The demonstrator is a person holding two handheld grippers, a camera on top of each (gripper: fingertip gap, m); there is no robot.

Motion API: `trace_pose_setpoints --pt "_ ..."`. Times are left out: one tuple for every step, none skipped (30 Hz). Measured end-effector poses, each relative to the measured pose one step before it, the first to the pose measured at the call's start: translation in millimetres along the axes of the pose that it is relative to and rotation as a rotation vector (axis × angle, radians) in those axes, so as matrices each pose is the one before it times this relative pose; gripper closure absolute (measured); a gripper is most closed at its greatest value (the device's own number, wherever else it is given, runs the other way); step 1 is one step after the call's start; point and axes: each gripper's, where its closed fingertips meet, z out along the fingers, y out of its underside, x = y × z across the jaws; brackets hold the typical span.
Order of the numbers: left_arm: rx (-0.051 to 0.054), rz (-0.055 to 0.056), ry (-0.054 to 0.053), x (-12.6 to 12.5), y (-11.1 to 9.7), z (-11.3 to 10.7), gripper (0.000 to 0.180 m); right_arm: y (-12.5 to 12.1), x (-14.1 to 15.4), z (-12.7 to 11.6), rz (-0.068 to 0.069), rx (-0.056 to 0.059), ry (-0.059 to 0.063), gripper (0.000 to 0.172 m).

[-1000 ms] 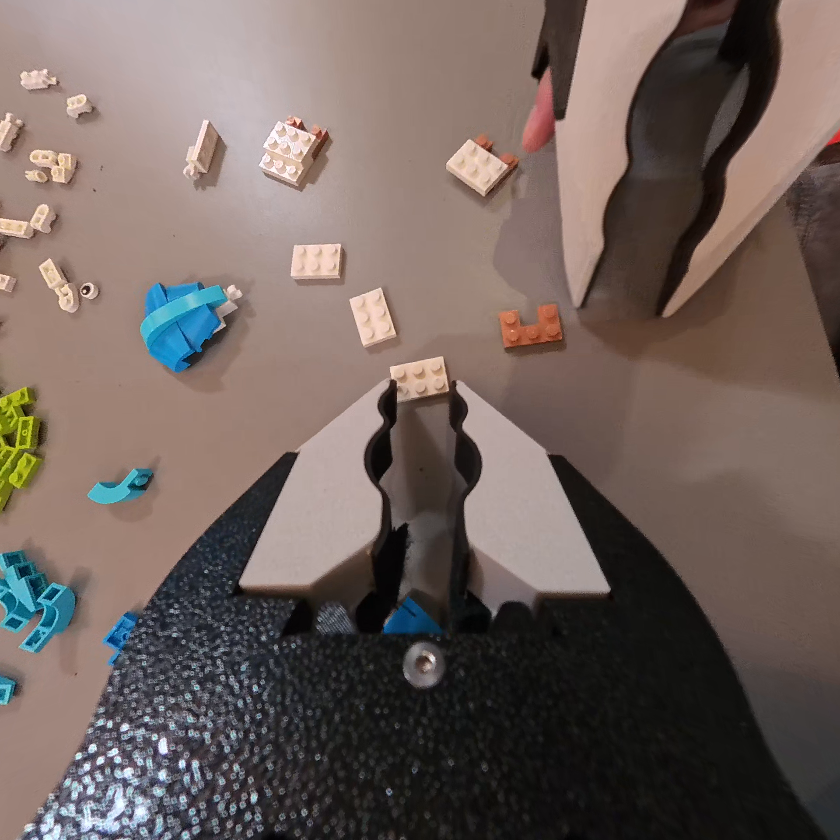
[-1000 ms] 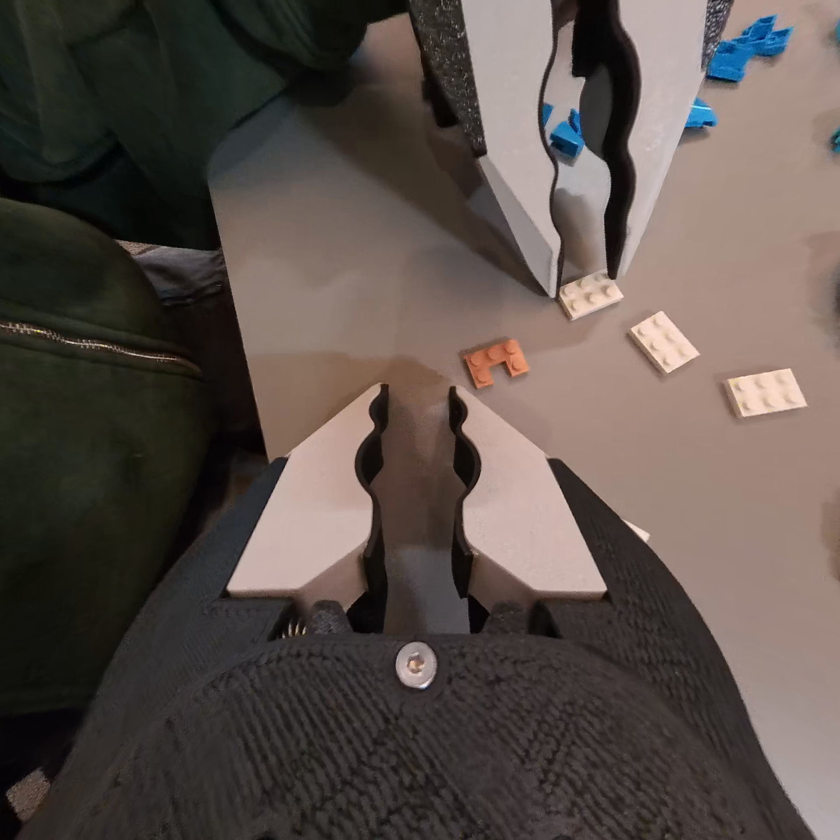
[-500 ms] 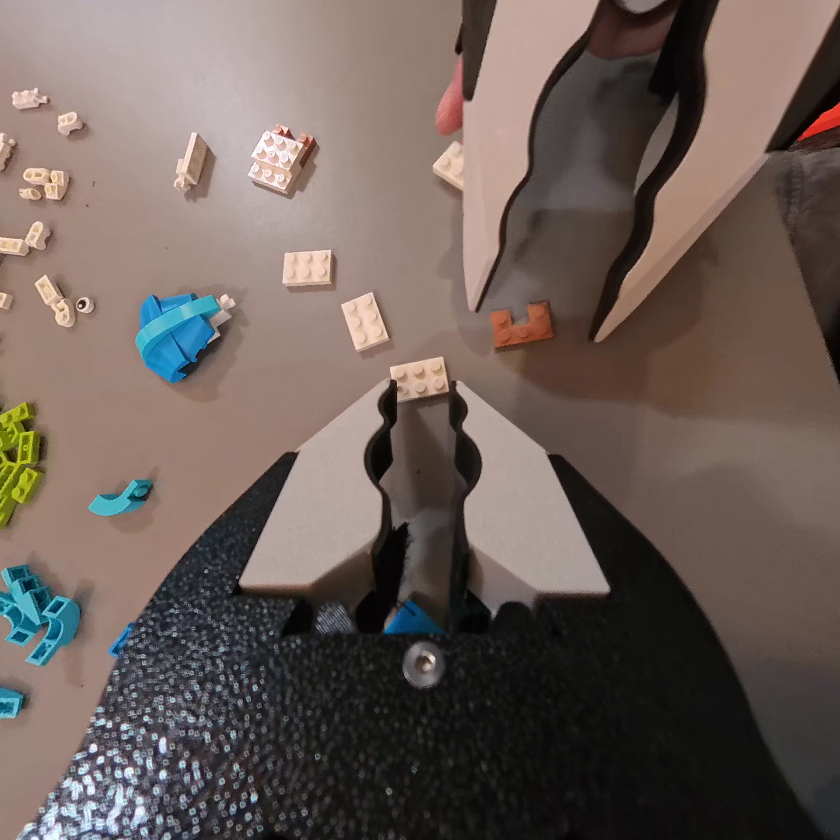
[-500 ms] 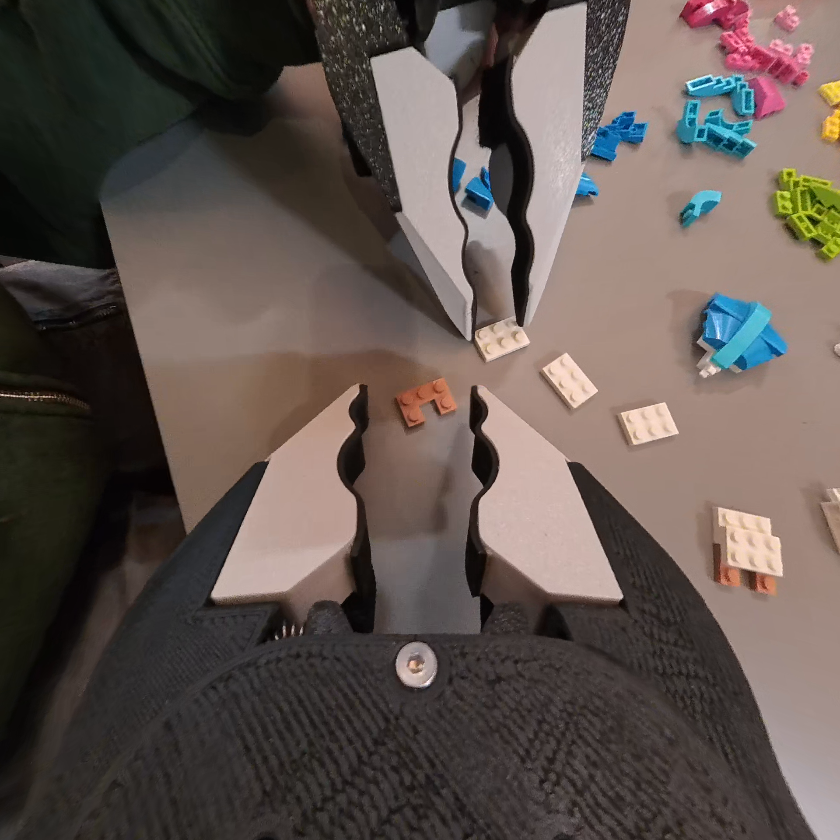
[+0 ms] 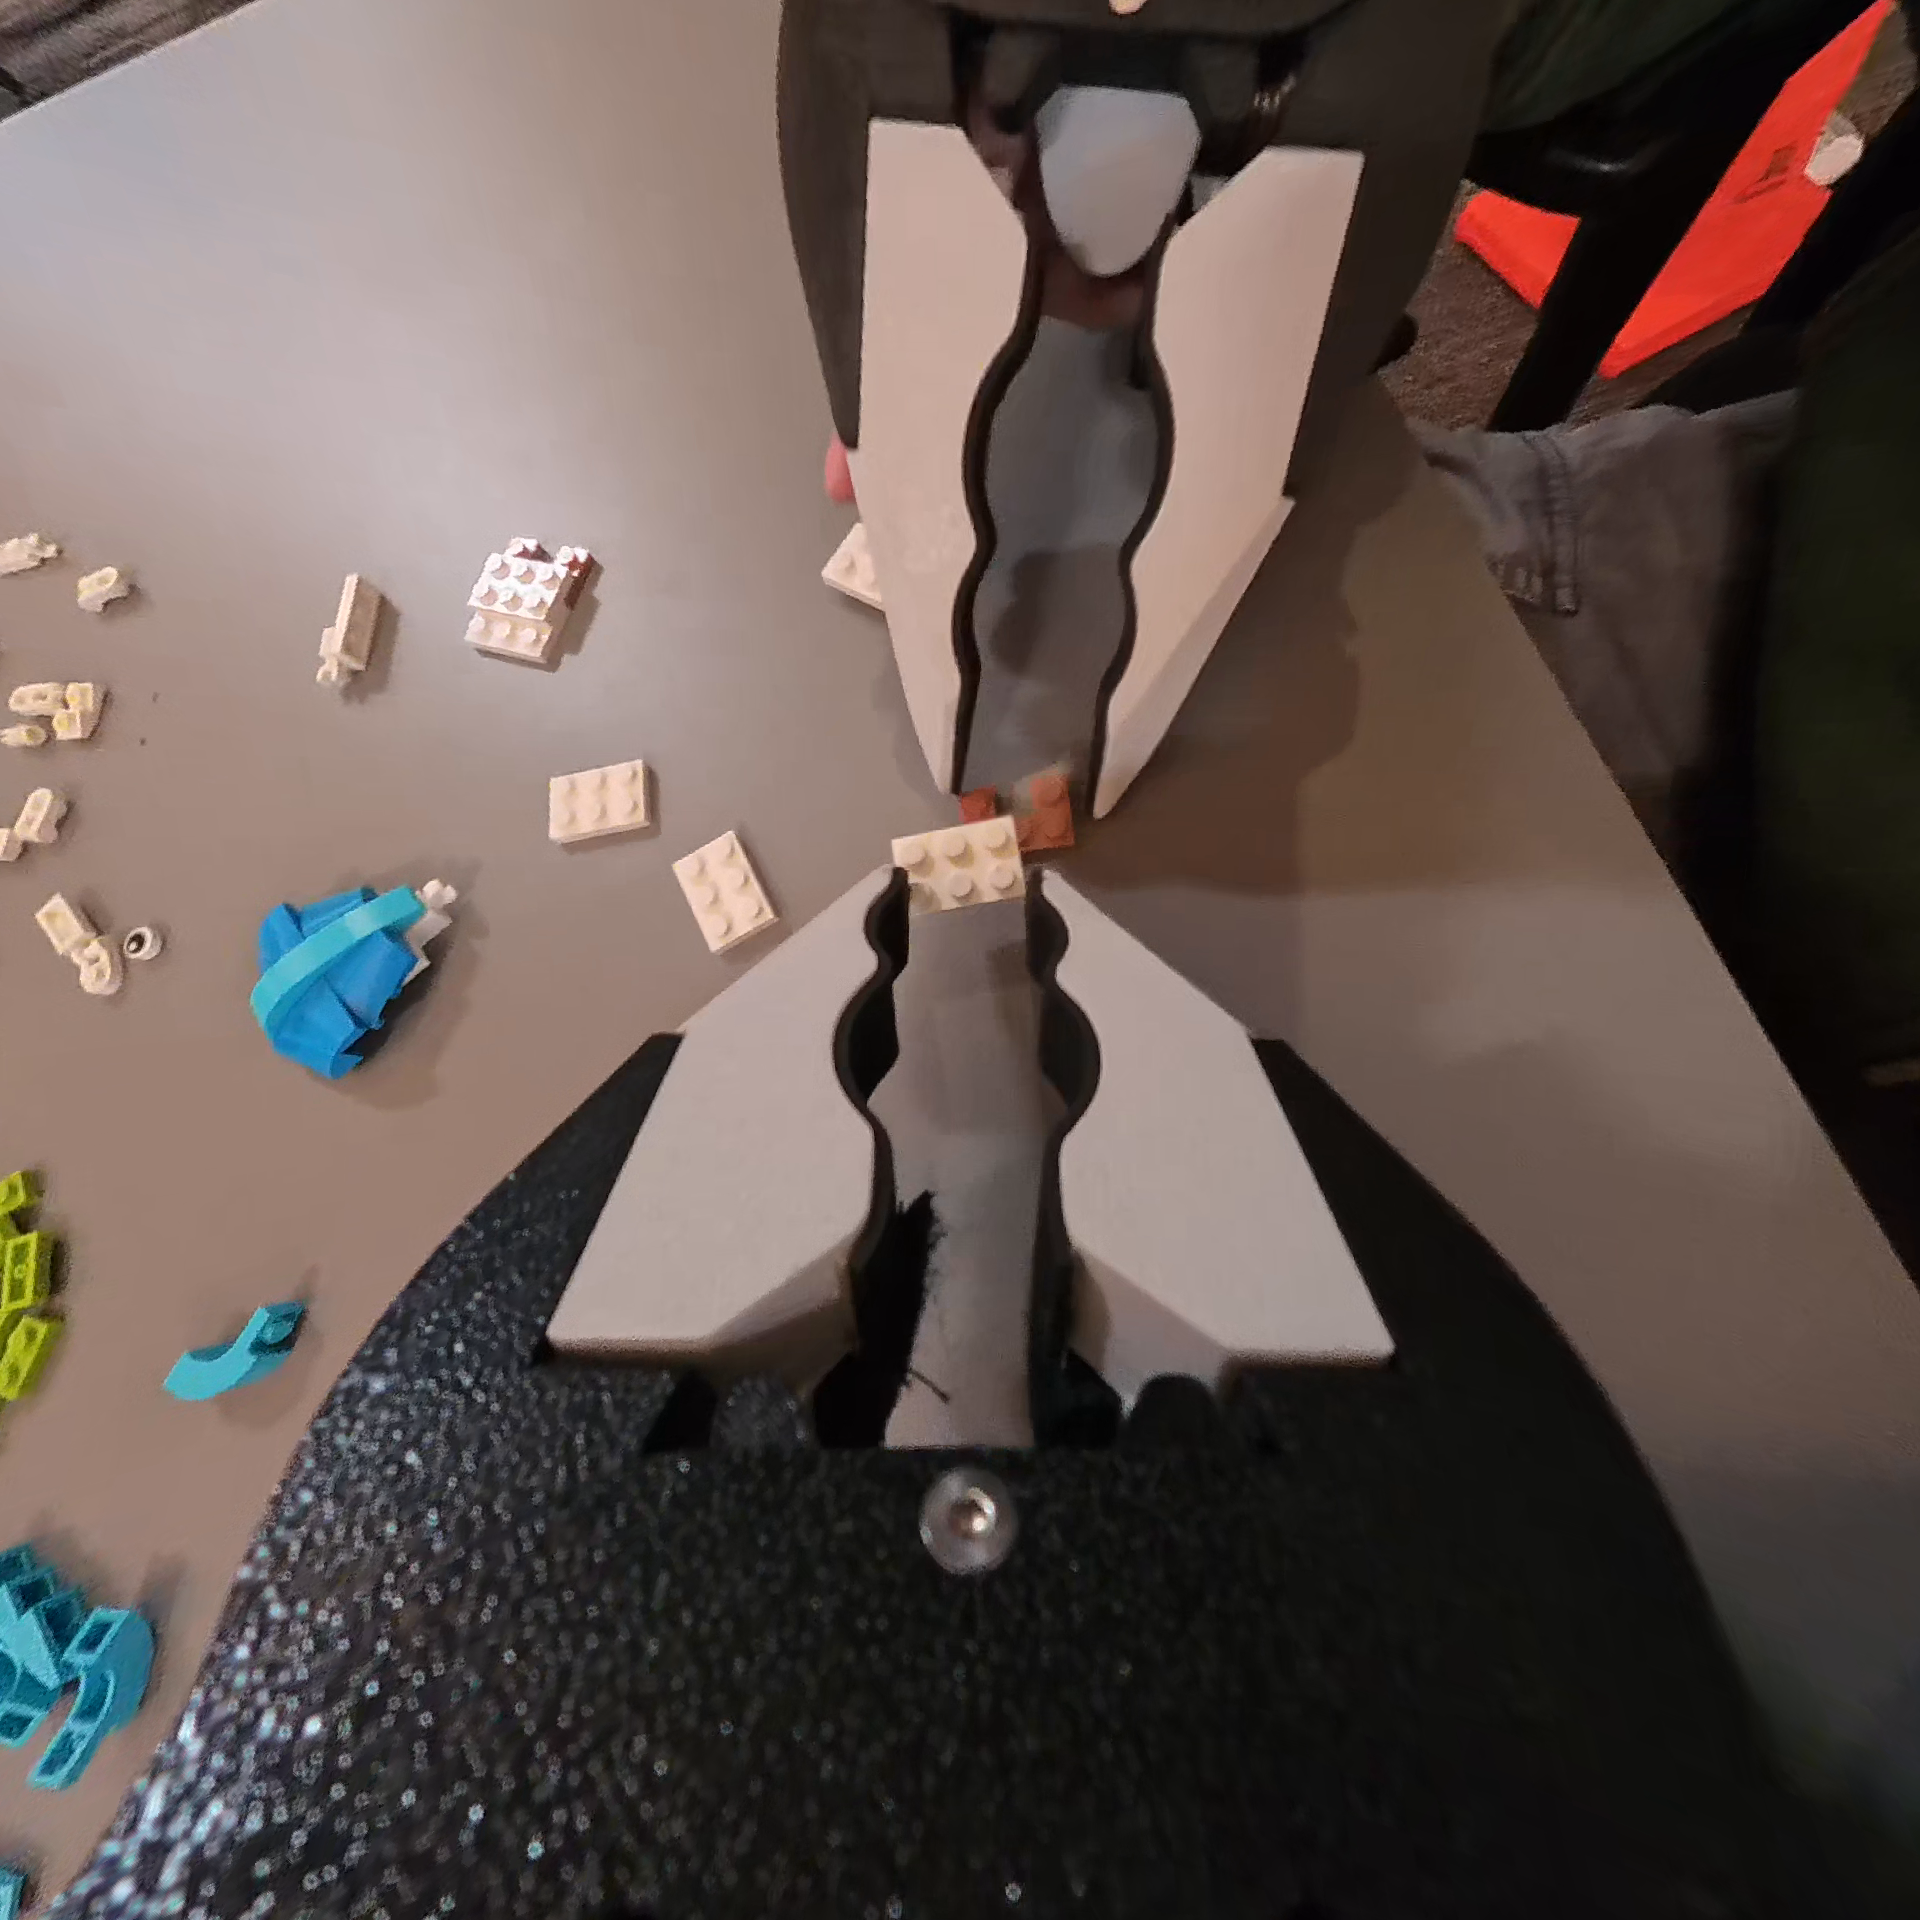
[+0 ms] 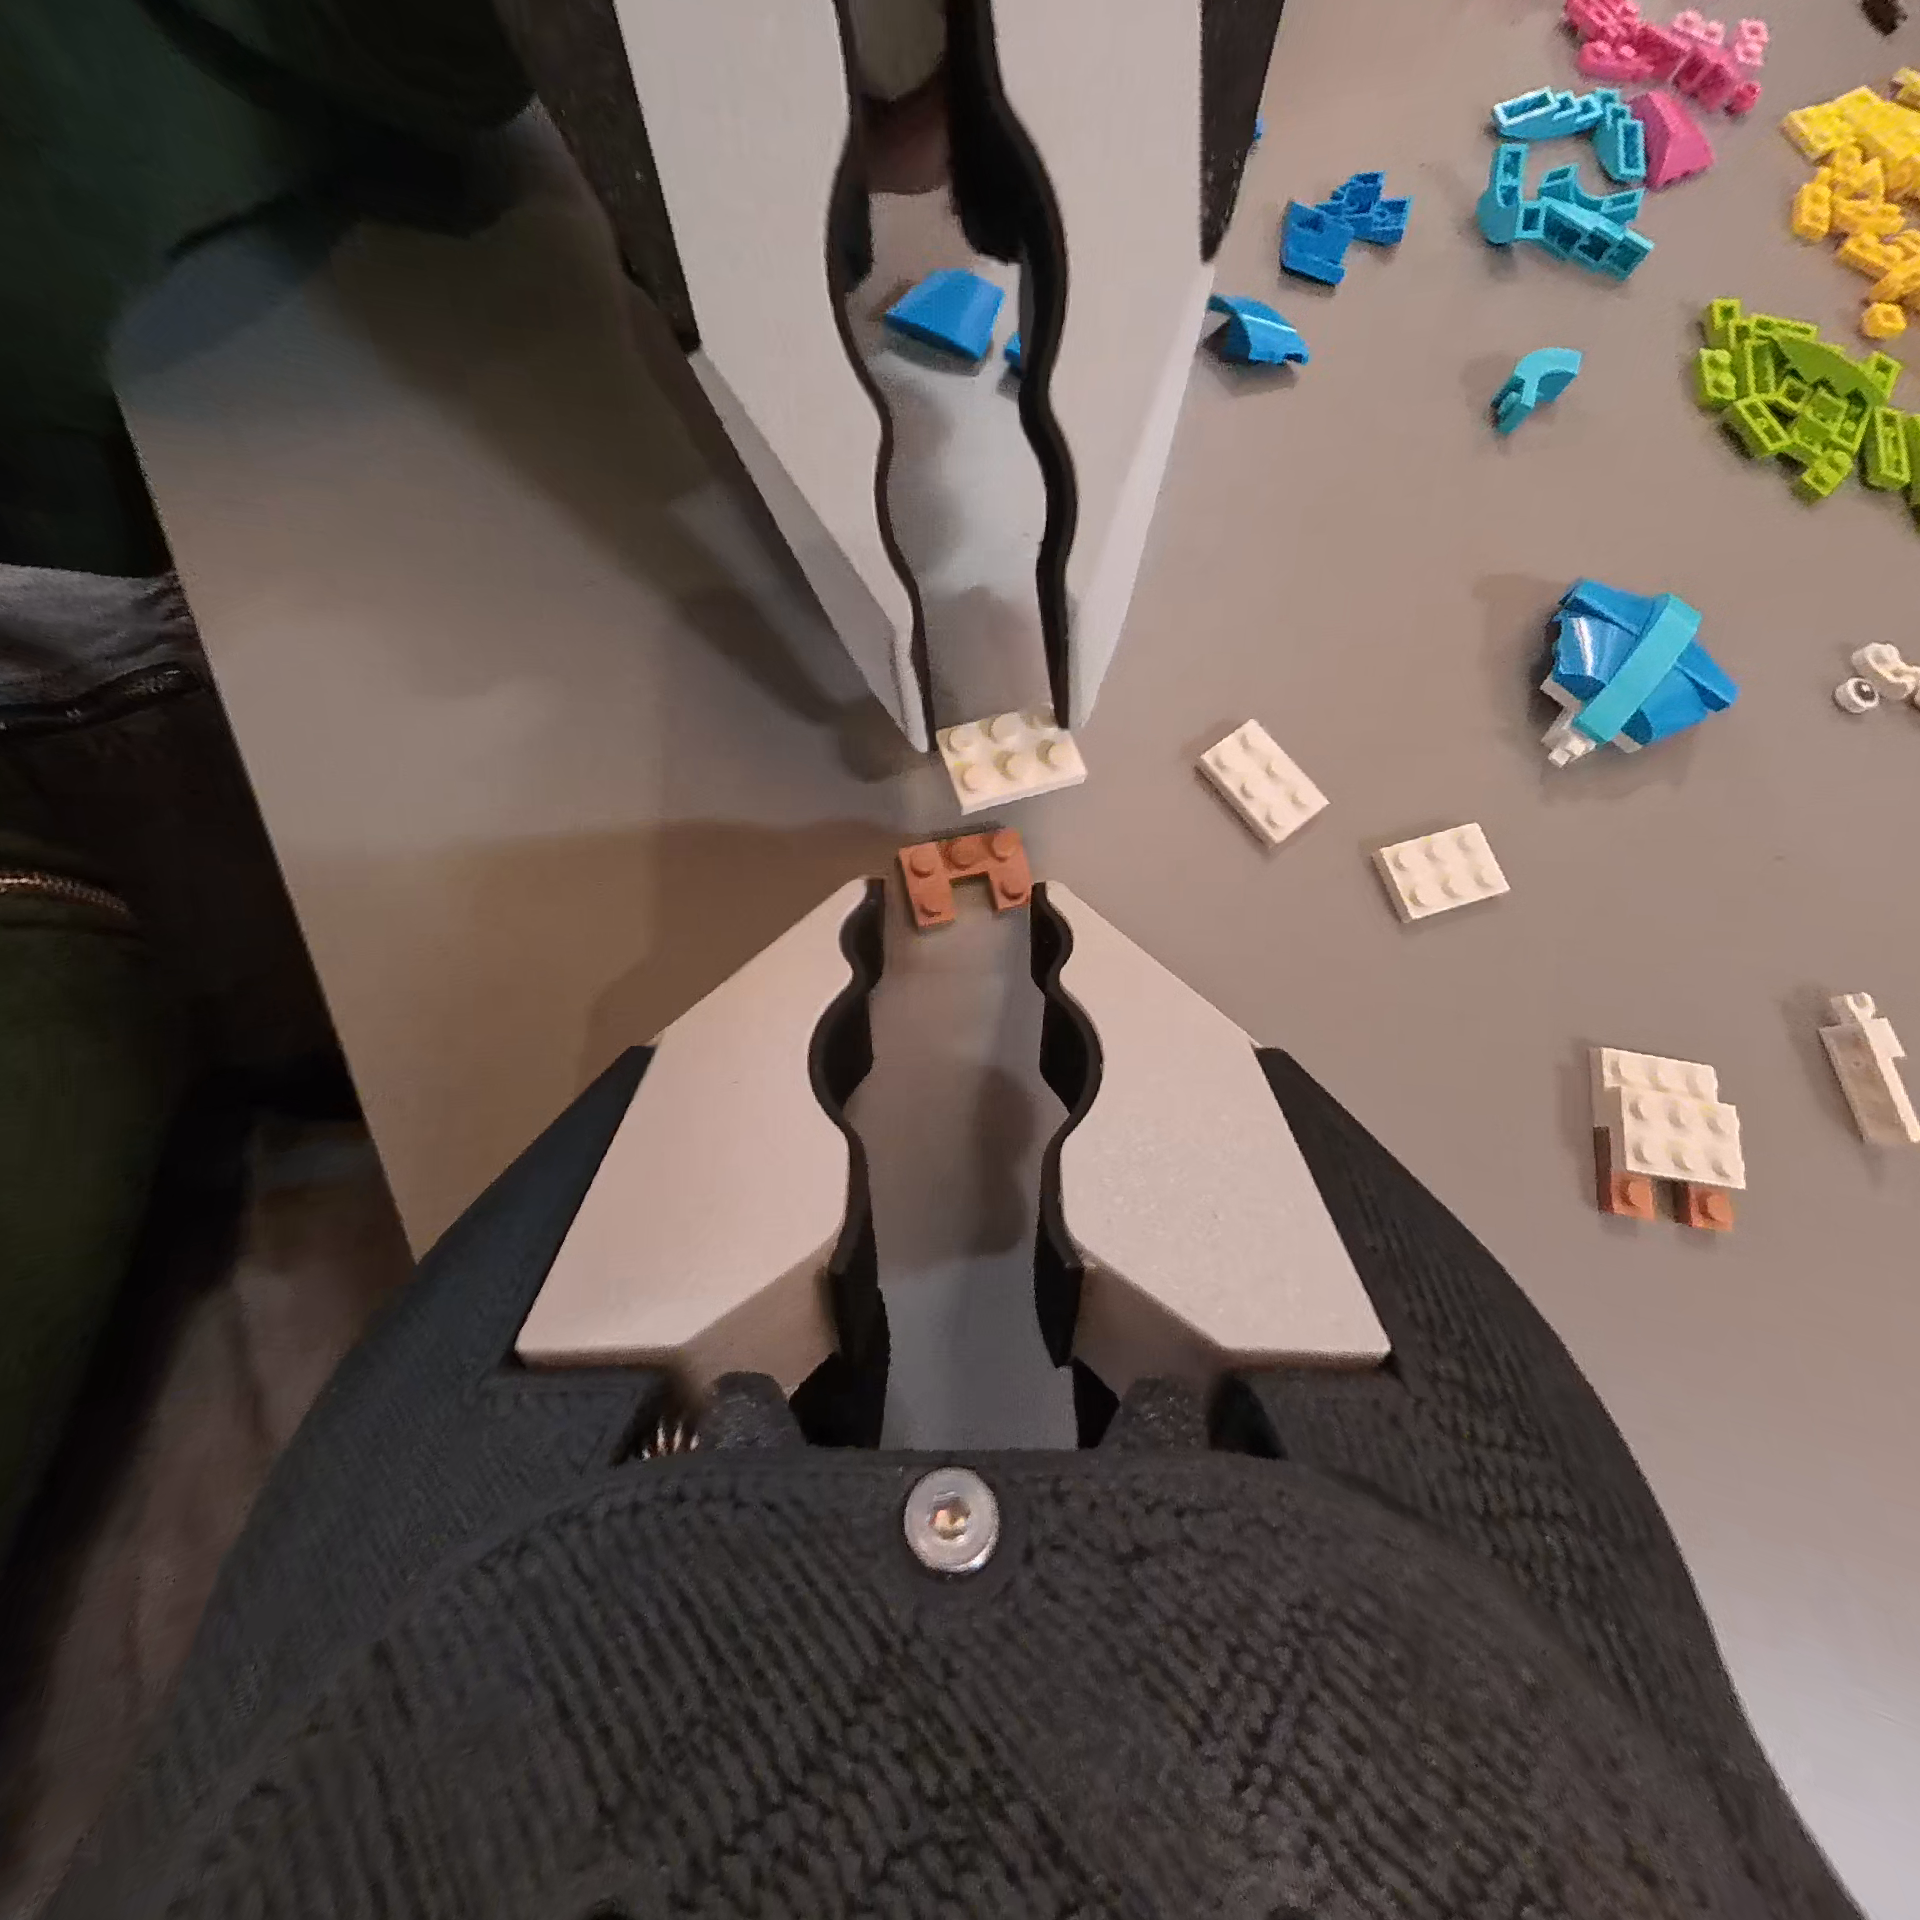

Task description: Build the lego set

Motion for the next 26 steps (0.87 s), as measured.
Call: trace_pose_setpoints --pt "-0.0046 0.0022 0.0099 1.75 0.85 1.26 0.16 0.18 -1.99 -0.45 -0.0042 0.0047 -0.0101 0.143" --pt "-0.0018 0.0011 0.0139 2.29 0.59 1.03 0.16 -0.07 -2.08 -0.19 -0.0027 0.0053 -0.0116 0.141" --pt "0.0016 0.0022 0.017 2.7 0.02 0.92 0.16 -0.3 -1.95 -0.02 -0.0035 0.0064 -0.0117 0.14" --pt "0.0026 0.0038 0.0204 3.55 -0.14 0.76 0.16 -0.44 -1.74 0.3 -0.006 0.0065 -0.0114 0.139" --pt "0.001 0.0035 0.0138 2.57 -0.27 0.77 0.16 -0.5 -0.64 0.35 -0.006 0.0053 -0.0047 0.138" --pt "-0.0022 0.0017 0.0071 1.52 0.01 0.64 0.16 -0.42 0.81 0.33 -0.0042 0.0035 0.0031 0.136" --pt "-0.0042 0.0004 0.0053 1.06 0.35 0.63 0.16 -0.42 1.02 0.27 -0.0047 0.0025 0.0044 0.135" --pt "-0.0024 0.0003 0.003 0.66 0.15 0.41 0.16 -0.53 0.8 0.39 -0.0077 0.0034 0.0043 0.134" --pt "-0.001 0.0002 0.0016 0.39 0.05 0.29 0.16 -0.64 0.62 0.48 -0.009 0.0048 0.0046 0.133" --pt "-0.0013 -0.0013 0.0037 0.5 0.2 0.05 0.16 -0.64 0.23 0.46 -0.0071 0.0053 0.0019 0.133" --pt "0.0006 -0.0025 0.0023 0.3 -0.05 0.03 0.16 -0.49 -0.45 0.48 -0.0036 0.0052 -0.0027 0.133" --pt "0.0001 -0.0033 0.0022 0.27 0.17 0.0 0.161 -0.18 -0.69 0.41 0.0021 0.0034 -0.0058 0.134" --pt "-0.0025 -0.0023 -0.0007 -0.33 0.5 0.16 0.16 -0.05 -0.21 0.22 0.0054 0.0002 -0.0058 0.134" --pt "-0.0046 -0.0014 -0.0005 -0.17 0.77 0.3 0.16 0.1 -0.27 0.1 0.0044 -0.0008 -0.0053 0.135" --pt "-0.0036 -0.0006 0.0015 0.26 0.65 0.45 0.16 0.21 -0.26 0.08 0.0036 -0.0006 -0.005 0.135" --pt "-0.0002 0.0005 0.0016 0.3 0.09 0.34 0.16 0.04 -0.45 0.15 0.0044 -0.0009 -0.0058 0.136" --pt "-0.0008 0.001 -0.0003 -0.12 0.19 0.44 0.16 0.22 -0.75 0.09 0.0053 -0.0012 -0.0069 0.138" --pt "-0.0014 0.0007 -0.0003 -0.1 0.27 0.4 0.16 0.03 -0.61 0.12 0.0053 -0.0009 -0.0058 0.139" --pt "0.0002 0.0003 -0.0001 -0.03 0.05 0.22 0.16 0.09 -0.19 -0.01 0.0033 -0.0004 -0.0033 0.139" --pt "0.0003 -0.0007 0.0009 0.07 0.05 0.23 0.16 0.01 -0.13 0.04 0.0021 -0.0001 -0.002 0.139" --pt "0.0 -0.0011 0.0005 -0.06 0.04 -0.01 0.16 0.11 -0.01 -0.07 0.0029 -0.0001 -0.0024 0.139" --pt "0.0006 -0.0003 0.0001 -0.04 0.01 -0.04 0.16 0.1 -0.11 -0.05 0.0034 0.0 -0.0035 0.139" --pt "0.0008 0.0005 -0.0001 0.07 -0.06 -0.01 0.16 0.1 -0.16 -0.07 0.003 0.0 -0.0034 0.139" --pt "-0.0002 0.0006 0.0002 -0.03 -0.04 0.06 0.16 0.12 -0.12 -0.11 0.002 -0.0001 -0.0022 0.139" --pt "0.0001 0.0009 0.0002 0.17 -0.04 0.01 0.16 0.06 -0.06 -0.05 0.0008 -0.0001 -0.0015 0.139" --pt "0.0008 0.0013 0.0012 0.18 -0.14 0.06 0.16 0.12 -0.02 -0.13 0.0 0.0 -0.0011 0.14"
